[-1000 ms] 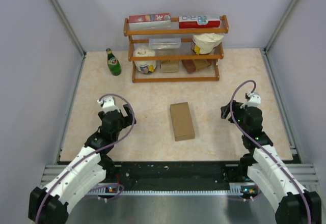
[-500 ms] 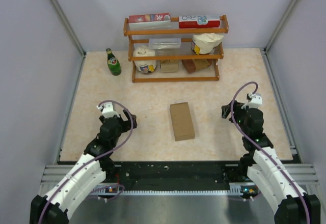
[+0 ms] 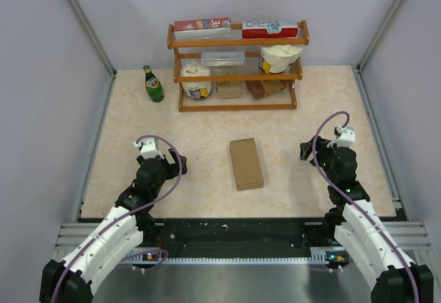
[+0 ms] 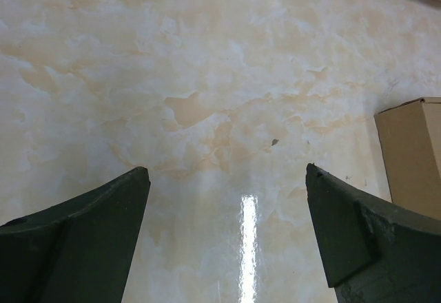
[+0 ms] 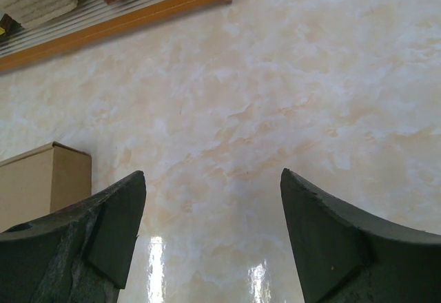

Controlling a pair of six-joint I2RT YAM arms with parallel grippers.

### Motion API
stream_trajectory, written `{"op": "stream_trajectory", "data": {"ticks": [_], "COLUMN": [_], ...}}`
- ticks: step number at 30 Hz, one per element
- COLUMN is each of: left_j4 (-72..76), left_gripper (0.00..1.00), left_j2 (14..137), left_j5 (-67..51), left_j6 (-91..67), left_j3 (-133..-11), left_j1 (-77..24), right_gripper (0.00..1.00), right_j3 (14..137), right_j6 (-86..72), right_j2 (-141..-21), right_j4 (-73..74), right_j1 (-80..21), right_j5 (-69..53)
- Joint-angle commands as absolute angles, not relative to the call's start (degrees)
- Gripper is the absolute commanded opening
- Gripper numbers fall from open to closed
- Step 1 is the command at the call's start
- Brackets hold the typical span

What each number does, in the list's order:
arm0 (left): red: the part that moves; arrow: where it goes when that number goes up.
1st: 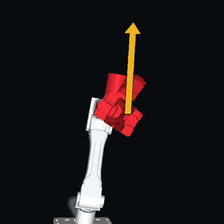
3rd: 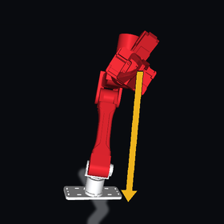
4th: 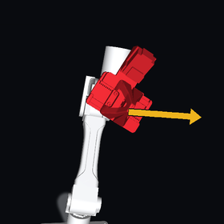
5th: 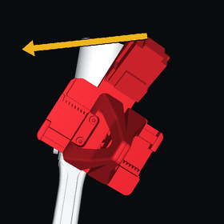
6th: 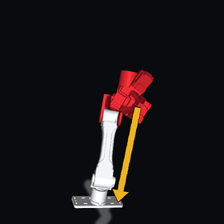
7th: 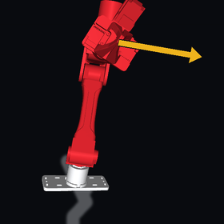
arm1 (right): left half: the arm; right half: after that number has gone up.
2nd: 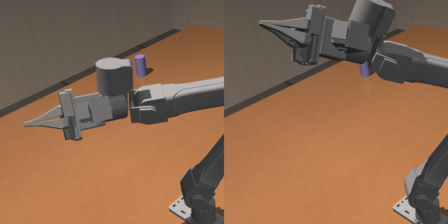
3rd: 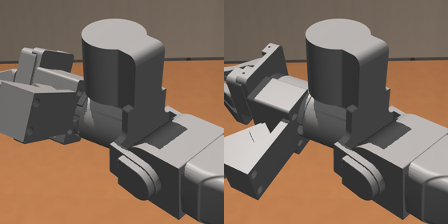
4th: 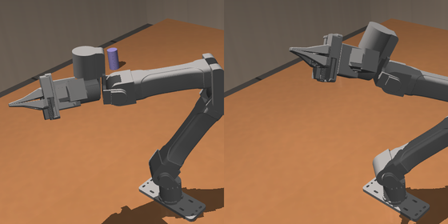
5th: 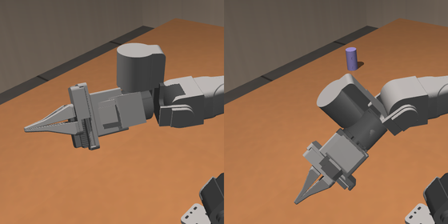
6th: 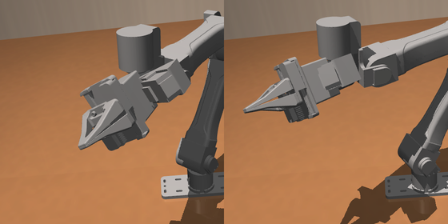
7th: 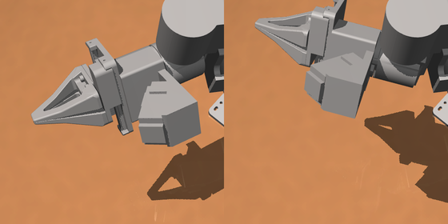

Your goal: Fold the paper box

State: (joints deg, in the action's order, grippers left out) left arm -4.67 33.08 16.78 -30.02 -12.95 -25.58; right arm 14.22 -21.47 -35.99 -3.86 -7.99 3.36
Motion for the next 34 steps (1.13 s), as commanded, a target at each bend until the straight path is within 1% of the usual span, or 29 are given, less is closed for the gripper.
{"op": "stream_trajectory", "data": {"ticks": [1, 10, 18, 34], "left_j4": [-2.1, -4.1, -5.8, -6.6], "left_gripper": [0.99, 0.99, 0.99, 0.99], "left_j2": [31.6, 30.8, 28.7, 29.1], "left_j5": [16.9, 18.3, 22.8, 22.1], "left_j6": [-29.5, -30.0, -30.1, -28.8], "left_j3": [-12.6, -13.4, -16.1, -18.9], "left_j1": [-25.3, -25.4, -25.3, -25.3], "right_gripper": [0.79, 0.79, 0.79, 0.79], "right_j3": [14.4, 14.2, 14.5, 14.7], "right_j6": [-20.7, -20.7, -20.7, -21.1], "right_j2": [-35.2, -34.7, -34.9, -35.2], "right_j4": [-6.2, -5.7, -5.4, -5.0], "right_j1": [-7.4, -7.4, -7.4, -7.4], "right_j5": [3.3, 3.2, 3.3, 4.3]}}
